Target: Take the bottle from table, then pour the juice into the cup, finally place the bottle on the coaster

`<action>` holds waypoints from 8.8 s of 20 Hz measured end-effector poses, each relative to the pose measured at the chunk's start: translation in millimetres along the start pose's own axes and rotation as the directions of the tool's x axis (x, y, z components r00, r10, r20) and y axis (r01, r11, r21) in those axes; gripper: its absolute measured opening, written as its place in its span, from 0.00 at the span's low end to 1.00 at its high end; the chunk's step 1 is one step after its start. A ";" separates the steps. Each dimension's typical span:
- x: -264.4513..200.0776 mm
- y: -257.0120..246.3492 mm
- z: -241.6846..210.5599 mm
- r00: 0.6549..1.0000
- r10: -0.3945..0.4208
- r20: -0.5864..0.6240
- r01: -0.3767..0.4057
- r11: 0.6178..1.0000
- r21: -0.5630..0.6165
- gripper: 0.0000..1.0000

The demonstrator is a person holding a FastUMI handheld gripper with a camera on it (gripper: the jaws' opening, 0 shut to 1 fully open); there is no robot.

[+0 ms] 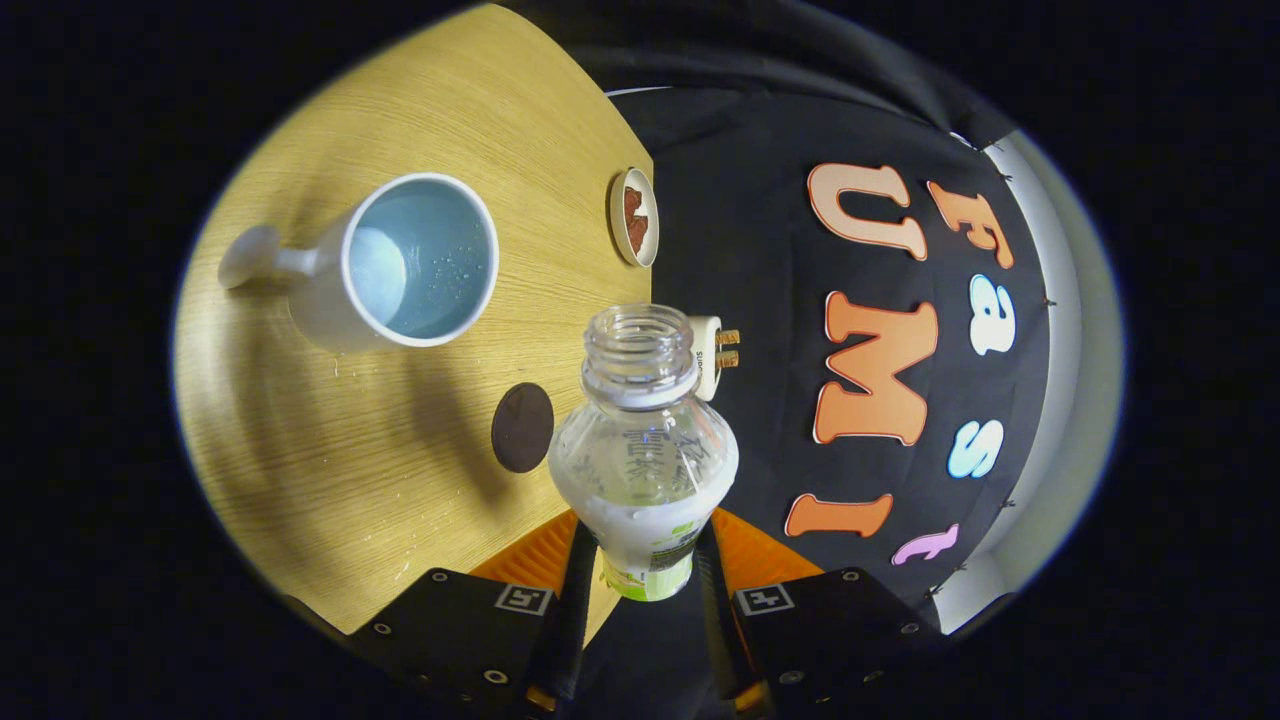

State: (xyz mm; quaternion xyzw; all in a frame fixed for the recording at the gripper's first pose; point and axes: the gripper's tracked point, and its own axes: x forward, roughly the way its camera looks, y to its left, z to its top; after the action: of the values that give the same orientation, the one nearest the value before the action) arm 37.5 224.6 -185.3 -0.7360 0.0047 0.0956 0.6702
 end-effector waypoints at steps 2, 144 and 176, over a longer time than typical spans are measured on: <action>-1.6 -0.5 4.5 1.000 -0.001 0.013 0.001 1.000 -0.023 0.52; 5.6 -75.9 46.7 0.984 -0.012 0.180 0.118 0.799 -0.590 0.52; 2.7 -22.2 21.7 0.976 0.162 0.148 -0.138 0.977 -0.160 0.52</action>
State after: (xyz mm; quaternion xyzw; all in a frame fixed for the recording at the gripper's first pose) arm 40.2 248.6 -165.7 -0.7713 -0.0007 0.2052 0.6025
